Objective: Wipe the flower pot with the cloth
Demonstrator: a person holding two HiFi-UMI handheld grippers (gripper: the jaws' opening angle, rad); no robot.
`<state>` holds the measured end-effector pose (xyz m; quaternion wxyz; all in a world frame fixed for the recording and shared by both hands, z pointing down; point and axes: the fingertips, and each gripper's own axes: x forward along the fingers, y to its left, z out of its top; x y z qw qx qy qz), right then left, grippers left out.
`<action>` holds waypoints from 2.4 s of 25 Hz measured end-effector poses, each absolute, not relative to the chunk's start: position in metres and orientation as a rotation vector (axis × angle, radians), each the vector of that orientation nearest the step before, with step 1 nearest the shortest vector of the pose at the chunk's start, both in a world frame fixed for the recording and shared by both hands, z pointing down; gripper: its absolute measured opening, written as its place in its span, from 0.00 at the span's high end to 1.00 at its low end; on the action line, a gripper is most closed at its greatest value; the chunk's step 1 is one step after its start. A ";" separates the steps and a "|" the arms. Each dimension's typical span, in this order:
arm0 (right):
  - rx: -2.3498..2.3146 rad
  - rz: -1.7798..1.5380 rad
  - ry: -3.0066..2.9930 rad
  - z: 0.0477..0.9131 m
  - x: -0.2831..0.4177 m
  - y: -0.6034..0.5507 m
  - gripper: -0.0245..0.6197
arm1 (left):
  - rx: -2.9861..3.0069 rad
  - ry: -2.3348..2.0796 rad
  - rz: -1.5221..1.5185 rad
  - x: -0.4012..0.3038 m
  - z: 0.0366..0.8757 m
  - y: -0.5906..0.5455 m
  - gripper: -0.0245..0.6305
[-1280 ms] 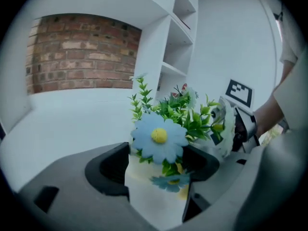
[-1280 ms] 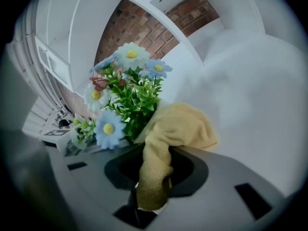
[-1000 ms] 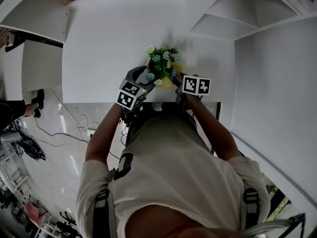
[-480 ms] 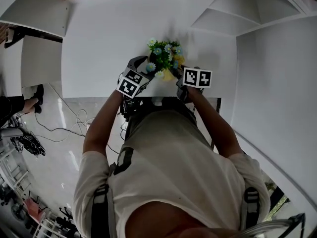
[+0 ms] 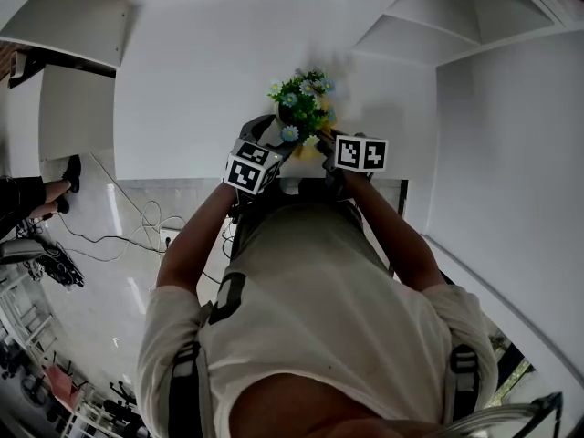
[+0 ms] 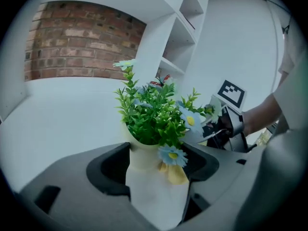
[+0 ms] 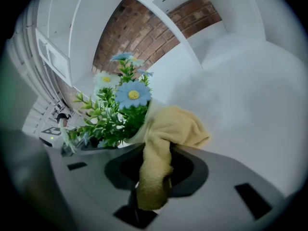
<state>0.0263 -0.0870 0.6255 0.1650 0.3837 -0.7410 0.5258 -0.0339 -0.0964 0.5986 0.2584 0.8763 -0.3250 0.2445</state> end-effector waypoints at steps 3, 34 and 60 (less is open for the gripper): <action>1.137 1.488 -2.119 0.622 0.039 -0.095 0.78 | 2.434 -0.823 0.712 -0.037 0.597 -0.094 0.46; 1.172 1.540 -2.115 0.622 0.047 -0.100 0.78 | 2.696 -0.587 0.994 -0.053 0.586 -0.108 0.46; 1.106 1.559 -2.116 0.624 0.032 -0.092 0.78 | 2.617 -0.646 0.868 -0.050 0.586 -0.109 0.45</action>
